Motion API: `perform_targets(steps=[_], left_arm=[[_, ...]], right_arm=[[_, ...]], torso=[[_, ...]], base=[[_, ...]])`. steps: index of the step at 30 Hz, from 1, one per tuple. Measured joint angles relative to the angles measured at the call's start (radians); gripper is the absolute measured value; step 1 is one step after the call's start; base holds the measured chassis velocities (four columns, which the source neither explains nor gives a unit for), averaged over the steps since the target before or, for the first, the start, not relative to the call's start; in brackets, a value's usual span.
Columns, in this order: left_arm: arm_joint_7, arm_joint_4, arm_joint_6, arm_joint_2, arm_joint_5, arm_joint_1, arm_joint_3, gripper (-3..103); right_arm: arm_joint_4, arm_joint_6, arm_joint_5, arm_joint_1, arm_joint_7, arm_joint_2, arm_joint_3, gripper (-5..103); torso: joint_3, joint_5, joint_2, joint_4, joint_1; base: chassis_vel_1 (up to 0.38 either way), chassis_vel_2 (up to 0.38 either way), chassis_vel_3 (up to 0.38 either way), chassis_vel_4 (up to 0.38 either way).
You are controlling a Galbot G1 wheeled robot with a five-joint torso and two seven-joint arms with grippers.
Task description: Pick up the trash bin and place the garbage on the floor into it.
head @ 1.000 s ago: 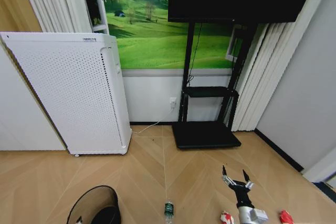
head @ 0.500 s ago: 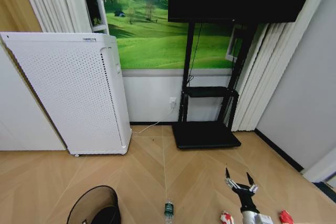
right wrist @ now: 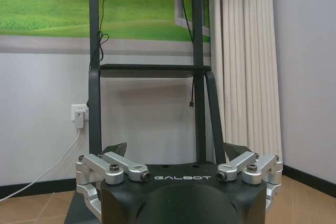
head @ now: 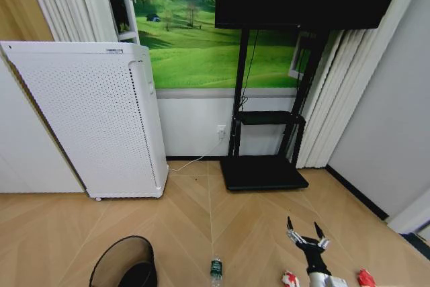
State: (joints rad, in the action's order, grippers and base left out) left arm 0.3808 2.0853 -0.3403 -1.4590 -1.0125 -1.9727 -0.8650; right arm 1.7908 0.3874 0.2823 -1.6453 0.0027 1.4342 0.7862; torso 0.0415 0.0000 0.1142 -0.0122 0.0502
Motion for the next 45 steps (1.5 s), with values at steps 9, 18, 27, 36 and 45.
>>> perform_targets(steps=[9,18,27,36,45], left_arm=[[-0.105,-0.010,0.046,0.015,0.008,-0.020,-0.013,7],[-0.453,0.016,0.287,-0.003,0.280,-0.046,-0.031,7],[-0.479,0.040,0.454,-0.024,0.489,-0.009,-0.065,7],[-0.483,0.030,0.468,-0.016,0.494,0.004,-0.071,7],[-0.499,-0.004,0.501,-0.020,0.484,0.007,-0.078,7]], right_arm=[[-0.017,-0.018,-0.013,-0.020,0.031,0.020,0.004,100],[-0.056,0.053,-0.044,-0.040,0.040,0.038,-0.002,100],[-0.052,0.100,-0.083,-0.093,-0.022,0.029,0.009,100],[-0.032,0.106,-0.083,-0.100,-0.033,0.024,0.013,100],[-0.037,0.094,-0.102,-0.078,-0.042,0.027,0.002,100]], torso=[[0.000,0.0000,0.000,0.0001,0.000],[0.000,0.0000,0.000,0.0000,0.000],[0.000,0.0000,0.000,0.0000,0.000],[0.000,0.0001,0.000,0.0000,0.000],[0.000,-0.0002,0.000,0.0000,0.000]], base=[[0.000,0.000,0.000,0.000],[0.000,0.000,0.000,0.000],[0.000,0.000,0.000,0.000],[0.039,0.044,-0.034,-0.038],[0.196,0.180,-0.189,-0.177]])
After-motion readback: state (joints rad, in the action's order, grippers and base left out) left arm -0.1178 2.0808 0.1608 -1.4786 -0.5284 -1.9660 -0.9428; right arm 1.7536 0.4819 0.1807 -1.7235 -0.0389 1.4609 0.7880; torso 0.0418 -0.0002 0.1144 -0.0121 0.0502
